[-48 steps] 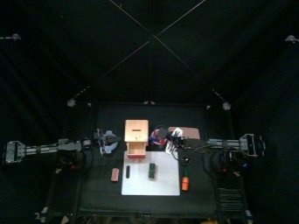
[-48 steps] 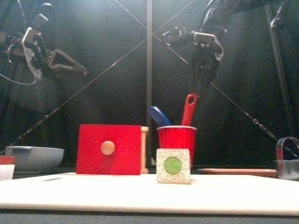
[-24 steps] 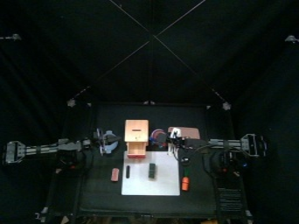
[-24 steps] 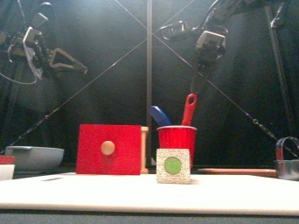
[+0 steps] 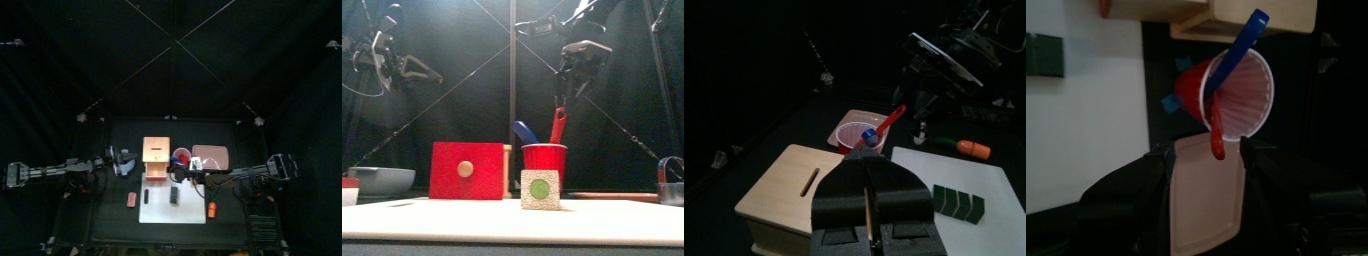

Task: Place sushi on board then cut the sushi with the knife then place the pieces on the plate
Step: Pick knife at handle with right hand

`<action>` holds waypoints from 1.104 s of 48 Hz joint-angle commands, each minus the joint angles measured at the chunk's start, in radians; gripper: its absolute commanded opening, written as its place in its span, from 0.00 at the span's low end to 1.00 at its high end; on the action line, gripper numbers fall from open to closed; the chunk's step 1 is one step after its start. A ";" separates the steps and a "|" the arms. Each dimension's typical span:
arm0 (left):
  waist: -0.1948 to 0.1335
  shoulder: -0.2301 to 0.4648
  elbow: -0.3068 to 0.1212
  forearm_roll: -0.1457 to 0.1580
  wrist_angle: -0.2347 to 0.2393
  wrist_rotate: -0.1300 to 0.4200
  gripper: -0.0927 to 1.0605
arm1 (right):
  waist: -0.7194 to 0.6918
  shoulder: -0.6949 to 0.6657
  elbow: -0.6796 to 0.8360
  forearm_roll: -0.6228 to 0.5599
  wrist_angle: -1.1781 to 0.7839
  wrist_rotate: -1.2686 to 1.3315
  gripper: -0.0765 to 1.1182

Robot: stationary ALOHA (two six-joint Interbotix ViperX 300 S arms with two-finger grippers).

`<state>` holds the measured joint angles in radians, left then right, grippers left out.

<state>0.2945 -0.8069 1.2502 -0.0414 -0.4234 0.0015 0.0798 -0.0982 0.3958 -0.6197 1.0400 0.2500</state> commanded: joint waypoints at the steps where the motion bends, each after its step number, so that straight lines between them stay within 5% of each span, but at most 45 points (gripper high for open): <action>1: 0.003 0.002 -0.011 -0.002 -0.009 0.000 0.15 | -0.003 -0.008 -0.032 -0.009 0.000 0.003 0.79; 21: 0.009 0.002 0.000 -0.002 -0.011 0.002 0.15 | -0.038 0.041 -0.071 0.017 0.041 -0.055 0.77; 53: 0.046 0.003 0.035 -0.002 -0.011 0.000 0.15 | -0.069 0.127 -0.176 0.077 0.158 -0.140 0.42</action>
<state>0.3359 -0.8069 1.2993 -0.0414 -0.4249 0.0015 0.0138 0.0460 0.2439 -0.5430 1.1934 0.1104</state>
